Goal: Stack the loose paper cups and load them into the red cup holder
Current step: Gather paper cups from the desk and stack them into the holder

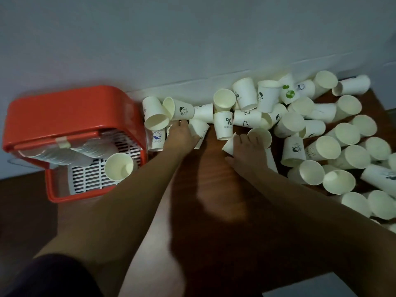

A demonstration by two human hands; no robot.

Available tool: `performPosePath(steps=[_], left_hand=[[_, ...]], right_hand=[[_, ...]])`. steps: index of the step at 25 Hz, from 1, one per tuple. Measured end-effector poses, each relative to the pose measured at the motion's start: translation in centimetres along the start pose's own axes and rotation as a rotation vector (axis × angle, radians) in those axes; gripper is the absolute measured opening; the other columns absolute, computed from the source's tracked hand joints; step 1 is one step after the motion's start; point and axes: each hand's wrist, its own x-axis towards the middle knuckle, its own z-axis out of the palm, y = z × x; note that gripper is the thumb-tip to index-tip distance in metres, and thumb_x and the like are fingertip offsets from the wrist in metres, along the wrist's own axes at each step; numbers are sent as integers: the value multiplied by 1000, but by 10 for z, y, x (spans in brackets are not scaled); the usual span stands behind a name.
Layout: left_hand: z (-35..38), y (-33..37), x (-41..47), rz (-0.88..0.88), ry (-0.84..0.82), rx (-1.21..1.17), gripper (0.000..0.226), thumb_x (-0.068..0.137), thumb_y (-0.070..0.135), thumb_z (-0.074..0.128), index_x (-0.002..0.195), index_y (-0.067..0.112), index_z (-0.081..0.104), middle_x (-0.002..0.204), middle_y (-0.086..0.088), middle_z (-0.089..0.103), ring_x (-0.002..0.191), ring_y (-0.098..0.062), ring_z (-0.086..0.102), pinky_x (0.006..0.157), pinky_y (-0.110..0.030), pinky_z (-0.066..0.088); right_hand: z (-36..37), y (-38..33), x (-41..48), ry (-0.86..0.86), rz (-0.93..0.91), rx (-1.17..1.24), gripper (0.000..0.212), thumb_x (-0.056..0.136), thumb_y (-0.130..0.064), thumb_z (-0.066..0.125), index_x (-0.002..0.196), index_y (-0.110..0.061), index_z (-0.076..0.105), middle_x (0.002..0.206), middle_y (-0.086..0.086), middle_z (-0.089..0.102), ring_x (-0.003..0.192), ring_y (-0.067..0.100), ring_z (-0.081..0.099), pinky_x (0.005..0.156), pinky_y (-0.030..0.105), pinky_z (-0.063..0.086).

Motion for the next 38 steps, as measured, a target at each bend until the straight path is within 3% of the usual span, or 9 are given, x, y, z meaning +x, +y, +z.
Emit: performPosePath(steps=[3,6,11,16,23,27,30,33,38], left_hand=[[21,1,21,22,-19,134,58,87,48,61,120,1,50,125,-19,51,119,-38,50,94,-43,43],[32,8,19,-20,-35,115,68,84,50,68,126,0,48,126,-21,55,118,-39,52,93,-44,44],[28,11,3,-119,-78,-277,67,81,36,77,128,4,41,117,-9,56,113,-29,55,83,-33,42],[-15,-6,-34,-72,-94,-601,78,79,24,80,143,19,36,123,5,53,106,-13,57,75,-20,46],[-62,-46,-95,-40,34,-883,75,71,47,81,135,29,48,125,2,63,106,-7,65,85,-29,56],[-96,-83,-137,-22,154,-814,49,84,34,77,127,25,55,120,6,65,102,2,62,78,-14,50],[-114,-119,-158,-3,196,-776,54,77,41,80,121,24,53,120,4,63,110,-12,60,85,-23,51],[-119,-142,-173,-7,233,-775,57,76,38,81,122,22,51,121,2,61,113,-14,59,89,-34,54],[-120,-151,-173,48,386,-716,59,82,28,80,134,28,53,131,15,58,117,-4,56,92,-25,50]], right_hand=[[15,1,4,14,27,5,59,76,-47,71,116,-5,57,96,12,67,96,32,59,87,44,44],[21,5,5,55,24,52,51,70,-47,69,101,-8,60,82,11,64,85,31,57,83,43,42],[11,12,8,-69,79,266,57,73,-53,63,112,-12,54,100,8,62,100,28,53,88,43,39],[-37,2,2,-144,133,757,63,77,-45,73,128,-17,49,114,-3,61,99,15,57,80,33,47],[-82,-54,-18,-215,-1,975,60,77,-40,77,128,-25,49,115,-14,58,103,4,58,84,23,49],[-96,-94,-28,-228,-51,1095,58,79,-35,78,129,-20,52,120,-7,61,107,7,60,84,22,50],[-99,-115,-33,-247,-28,1167,66,78,-34,79,134,-21,47,128,-1,61,109,11,61,92,33,54],[-98,-129,-40,-260,-29,1186,72,78,-33,79,139,-24,41,130,1,60,109,14,63,90,35,55],[-97,-137,-53,-221,-13,1159,69,81,-31,77,140,-23,42,126,0,61,105,13,63,85,30,55]])
